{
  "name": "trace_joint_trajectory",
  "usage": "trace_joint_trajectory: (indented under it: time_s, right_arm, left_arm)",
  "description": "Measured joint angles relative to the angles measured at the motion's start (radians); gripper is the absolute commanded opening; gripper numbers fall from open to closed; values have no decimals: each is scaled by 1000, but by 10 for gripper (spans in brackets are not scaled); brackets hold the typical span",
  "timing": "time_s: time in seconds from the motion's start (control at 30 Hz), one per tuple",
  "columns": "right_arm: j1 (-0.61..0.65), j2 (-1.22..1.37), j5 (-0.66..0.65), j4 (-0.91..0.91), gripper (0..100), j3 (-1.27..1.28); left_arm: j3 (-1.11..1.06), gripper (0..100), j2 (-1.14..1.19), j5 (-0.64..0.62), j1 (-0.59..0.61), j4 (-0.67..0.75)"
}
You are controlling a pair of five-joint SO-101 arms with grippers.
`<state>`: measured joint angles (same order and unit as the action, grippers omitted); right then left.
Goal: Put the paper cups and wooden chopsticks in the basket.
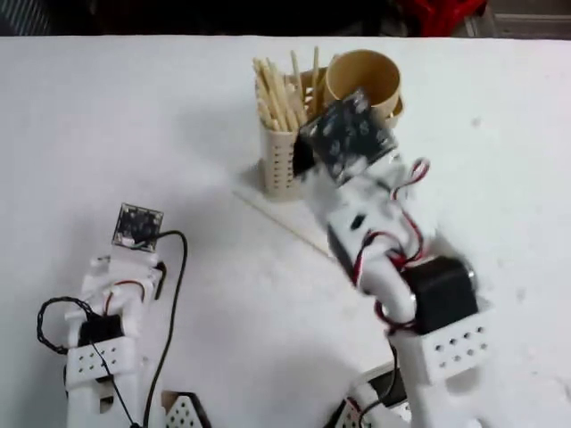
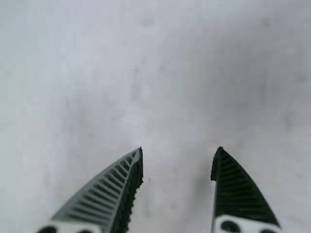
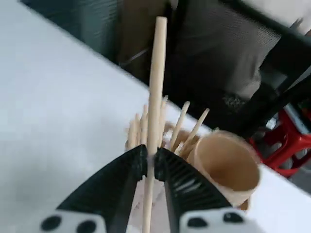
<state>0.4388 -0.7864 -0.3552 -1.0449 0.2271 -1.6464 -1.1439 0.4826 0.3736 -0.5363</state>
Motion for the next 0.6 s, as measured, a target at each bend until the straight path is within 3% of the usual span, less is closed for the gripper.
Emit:
trace_joint_trajectory:
  time_s: [0.2,0.37,0.5,0.6]
  right_arm:
    - [-14,244,49,216,21,-203]
    - [-14,417,52,453,22,-222]
    - [-14,483,52,486,29,-222]
    - [-15,488,52,494,106,-204]
  left_arm:
    - [0,234,0,0,0,0]
    - [0,234,0,0,0,0]
    - [0,234,0,0,0,0]
    - [0,234,0,0,0,0]
